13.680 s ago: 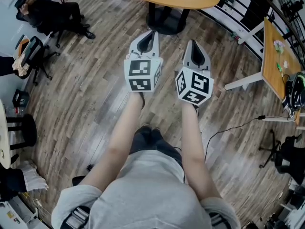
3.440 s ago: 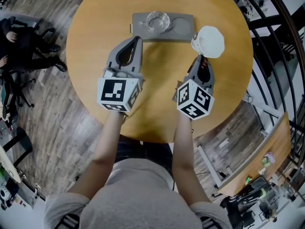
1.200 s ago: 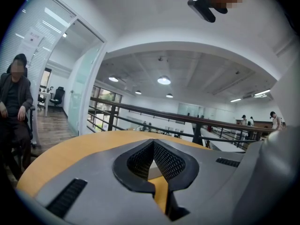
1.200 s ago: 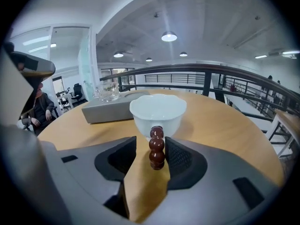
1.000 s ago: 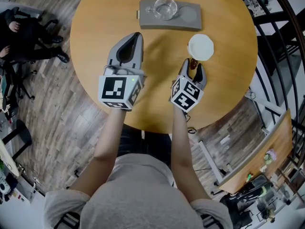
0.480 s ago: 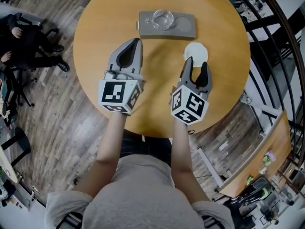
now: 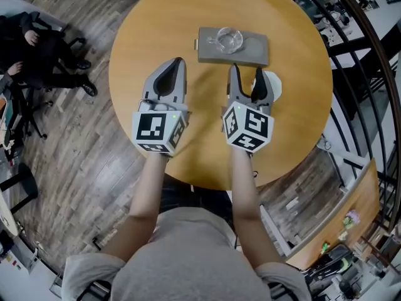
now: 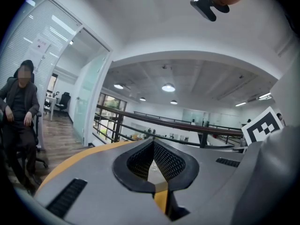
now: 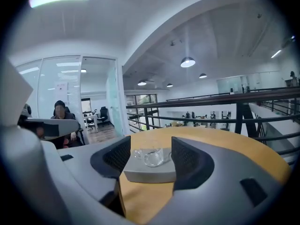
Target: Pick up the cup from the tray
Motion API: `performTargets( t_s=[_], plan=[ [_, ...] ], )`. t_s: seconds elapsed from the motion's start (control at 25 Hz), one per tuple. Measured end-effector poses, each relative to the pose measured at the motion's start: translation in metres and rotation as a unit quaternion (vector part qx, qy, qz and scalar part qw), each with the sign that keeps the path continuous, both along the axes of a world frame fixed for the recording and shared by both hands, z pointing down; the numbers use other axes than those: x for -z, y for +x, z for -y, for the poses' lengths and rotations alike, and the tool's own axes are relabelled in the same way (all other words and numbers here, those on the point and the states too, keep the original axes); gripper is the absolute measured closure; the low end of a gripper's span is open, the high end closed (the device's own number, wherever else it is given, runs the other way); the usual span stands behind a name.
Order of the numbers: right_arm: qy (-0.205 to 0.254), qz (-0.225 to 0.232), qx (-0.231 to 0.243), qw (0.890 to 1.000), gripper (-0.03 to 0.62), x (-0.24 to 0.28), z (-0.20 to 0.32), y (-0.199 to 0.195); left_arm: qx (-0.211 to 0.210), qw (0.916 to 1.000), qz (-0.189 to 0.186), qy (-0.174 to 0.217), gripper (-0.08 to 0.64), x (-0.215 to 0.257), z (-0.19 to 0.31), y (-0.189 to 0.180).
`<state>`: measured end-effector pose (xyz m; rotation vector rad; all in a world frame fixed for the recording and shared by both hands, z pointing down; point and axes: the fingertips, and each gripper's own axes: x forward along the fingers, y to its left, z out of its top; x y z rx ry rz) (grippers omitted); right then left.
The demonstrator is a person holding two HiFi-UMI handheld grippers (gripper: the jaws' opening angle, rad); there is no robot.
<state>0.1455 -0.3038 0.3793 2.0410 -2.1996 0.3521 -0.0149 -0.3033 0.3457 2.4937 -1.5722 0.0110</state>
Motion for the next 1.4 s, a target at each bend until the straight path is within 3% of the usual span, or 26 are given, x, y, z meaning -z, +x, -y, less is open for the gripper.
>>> performTargets(
  t_s=[0.32, 0.8, 1.2, 1.4],
  plan=[
    [0.0, -0.013, 0.036, 0.999, 0.335, -0.006, 0.059, -0.033, 0.024, 0.9997, -0.009, -0.003, 0.554, -0.005, 0.015, -0.04],
    [-0.049, -0.011, 0.027, 0.998, 0.232, -0.056, 0.109, -0.018, 0.025, 0.9994, -0.01, -0.023, 0.554, -0.028, 0.027, -0.053],
    [-0.081, -0.012, 0.023, 0.996, 0.225, -0.088, 0.127, -0.018, 0.024, 0.9988, -0.006, -0.042, 0.554, -0.047, 0.038, -0.052],
    [-0.08, 0.012, 0.019, 0.997, 0.227, -0.09, 0.131, -0.018, 0.025, 0.9987, -0.007, -0.045, 0.554, -0.049, 0.04, -0.052]
  ],
)
